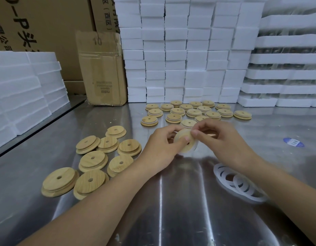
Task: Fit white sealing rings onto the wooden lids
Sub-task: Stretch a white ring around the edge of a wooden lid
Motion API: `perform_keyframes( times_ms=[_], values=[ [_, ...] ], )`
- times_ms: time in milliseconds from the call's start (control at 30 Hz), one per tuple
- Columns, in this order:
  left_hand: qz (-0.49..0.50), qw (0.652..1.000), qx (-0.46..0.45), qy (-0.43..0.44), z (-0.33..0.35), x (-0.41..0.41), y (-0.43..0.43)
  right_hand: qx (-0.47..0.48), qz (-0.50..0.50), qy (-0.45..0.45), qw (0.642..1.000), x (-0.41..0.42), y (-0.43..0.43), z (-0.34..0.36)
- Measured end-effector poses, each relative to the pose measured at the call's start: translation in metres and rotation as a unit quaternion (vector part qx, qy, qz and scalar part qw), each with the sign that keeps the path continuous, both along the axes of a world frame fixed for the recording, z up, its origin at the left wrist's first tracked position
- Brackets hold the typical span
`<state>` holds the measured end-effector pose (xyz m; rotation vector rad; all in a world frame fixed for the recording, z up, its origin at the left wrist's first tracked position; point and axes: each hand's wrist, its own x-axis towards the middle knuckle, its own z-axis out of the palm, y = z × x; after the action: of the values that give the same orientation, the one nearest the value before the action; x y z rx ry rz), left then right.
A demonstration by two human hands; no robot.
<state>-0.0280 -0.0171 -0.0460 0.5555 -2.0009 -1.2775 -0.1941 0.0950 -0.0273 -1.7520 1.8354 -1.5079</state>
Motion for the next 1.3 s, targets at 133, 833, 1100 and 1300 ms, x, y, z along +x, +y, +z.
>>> perform_keyframes(
  times_ms=[133, 833, 1100, 1300],
  values=[
    [0.005, 1.000, 0.000, 0.020, -0.001, 0.002, -0.002, 0.004, 0.002, 0.002, 1.000, 0.005, -0.001, -0.003],
    [0.021, 0.998, 0.044, 0.049, -0.001, 0.000, -0.004, 0.105, -0.025, 0.007, 0.994, -0.008, 0.003, 0.008],
    [-0.003, 1.000, -0.015, 0.027, 0.003, 0.000, 0.000, 0.054, -0.059, -0.017, 0.997, -0.007, 0.003, 0.012],
    [0.012, 0.999, 0.005, 0.040, 0.006, 0.001, 0.001, 0.082, -0.060, -0.011, 0.995, -0.013, 0.002, 0.010]
  ],
)
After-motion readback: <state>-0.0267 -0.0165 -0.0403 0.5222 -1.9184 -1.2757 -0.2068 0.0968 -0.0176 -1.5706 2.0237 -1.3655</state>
